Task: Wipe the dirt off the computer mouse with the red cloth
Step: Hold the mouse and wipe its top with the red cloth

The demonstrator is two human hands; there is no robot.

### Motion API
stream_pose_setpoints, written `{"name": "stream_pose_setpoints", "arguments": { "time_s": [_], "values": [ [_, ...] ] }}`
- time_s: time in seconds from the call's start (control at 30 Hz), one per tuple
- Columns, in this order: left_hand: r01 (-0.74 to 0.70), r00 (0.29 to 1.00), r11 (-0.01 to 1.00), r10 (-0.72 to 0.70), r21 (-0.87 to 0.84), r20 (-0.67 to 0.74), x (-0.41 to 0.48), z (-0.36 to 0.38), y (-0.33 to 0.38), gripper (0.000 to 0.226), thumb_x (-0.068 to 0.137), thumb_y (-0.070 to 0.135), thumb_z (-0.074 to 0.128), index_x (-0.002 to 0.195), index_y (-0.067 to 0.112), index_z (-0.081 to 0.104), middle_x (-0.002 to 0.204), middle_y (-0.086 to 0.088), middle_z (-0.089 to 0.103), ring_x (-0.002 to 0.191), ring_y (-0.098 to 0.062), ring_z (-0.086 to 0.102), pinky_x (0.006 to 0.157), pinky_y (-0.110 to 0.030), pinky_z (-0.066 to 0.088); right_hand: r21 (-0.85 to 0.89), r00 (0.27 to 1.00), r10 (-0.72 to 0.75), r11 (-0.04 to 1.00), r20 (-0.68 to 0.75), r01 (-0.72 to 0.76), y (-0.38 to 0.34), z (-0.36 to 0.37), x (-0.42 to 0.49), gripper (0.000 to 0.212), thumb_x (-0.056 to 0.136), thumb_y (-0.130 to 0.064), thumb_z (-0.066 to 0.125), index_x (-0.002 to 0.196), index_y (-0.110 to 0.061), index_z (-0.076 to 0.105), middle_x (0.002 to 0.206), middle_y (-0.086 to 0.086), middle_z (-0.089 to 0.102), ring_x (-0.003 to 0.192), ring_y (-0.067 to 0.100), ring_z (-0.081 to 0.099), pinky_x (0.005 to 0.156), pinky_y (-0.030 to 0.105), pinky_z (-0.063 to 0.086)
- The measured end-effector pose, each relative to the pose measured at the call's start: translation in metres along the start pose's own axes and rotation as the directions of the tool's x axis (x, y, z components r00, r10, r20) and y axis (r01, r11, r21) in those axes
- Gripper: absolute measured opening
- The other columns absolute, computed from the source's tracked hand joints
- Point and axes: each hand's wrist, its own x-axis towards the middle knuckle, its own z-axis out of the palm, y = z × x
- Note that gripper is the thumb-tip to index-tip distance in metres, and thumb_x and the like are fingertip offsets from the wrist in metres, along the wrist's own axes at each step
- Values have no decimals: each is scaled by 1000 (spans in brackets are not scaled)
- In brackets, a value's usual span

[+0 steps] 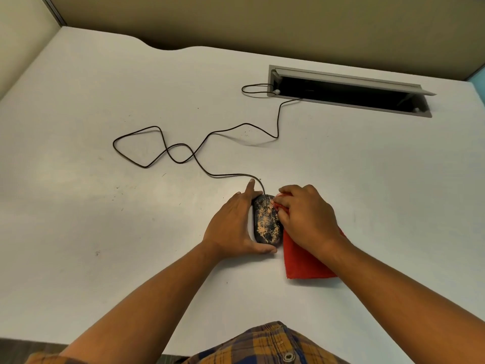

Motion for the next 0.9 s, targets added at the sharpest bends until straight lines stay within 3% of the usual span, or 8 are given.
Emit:
{"name": "stream_pose_setpoints", "arguments": {
  "time_s": [0.1, 0.2, 0.27, 0.9],
  "values": [
    [5, 1000, 1000, -5, 1, -3, 0, 0, 0, 145, 49, 77, 78, 156, 24, -4, 146, 6, 45, 130, -12, 44, 105, -33, 41, -6, 1000, 20, 1000, -19, -20, -1, -5, 8, 32, 97, -33, 49, 123, -30, 68, 132, -12, 59, 119, 15, 44, 84, 32, 44],
    [10, 1000, 1000, -10, 3, -6, 0, 0, 0, 144, 48, 78, 78, 155, 28, -4, 145, 8, 45, 129, -10, 43, 105, -32, 41, 7, 996, 34, 999, -83, -34, 2, -10, 6, 27, 94, -36, 54, 113, -29, 73, 117, -12, 64, 109, 13, 47, 75, 28, 42],
    [13, 1000, 1000, -13, 0, -4, 0, 0, 0, 142, 47, 79, 77, 153, 32, -4, 146, 7, 44, 129, -10, 43, 105, -32, 41, 4, 999, 16, 1000, -52, -16, 1, -8, 4, 26, 93, -40, 57, 110, -29, 73, 112, -13, 63, 106, 13, 48, 73, 27, 40],
    [9, 1000, 1000, -9, -2, 1, 0, -1, -1, 141, 48, 82, 74, 154, 30, -3, 145, 6, 45, 129, -10, 43, 105, -32, 41, 31, 999, 36, 999, -5, -36, 3, -6, 21, 25, 95, -34, 55, 111, -29, 73, 116, -14, 64, 108, 15, 48, 75, 27, 39]
  ]
}}
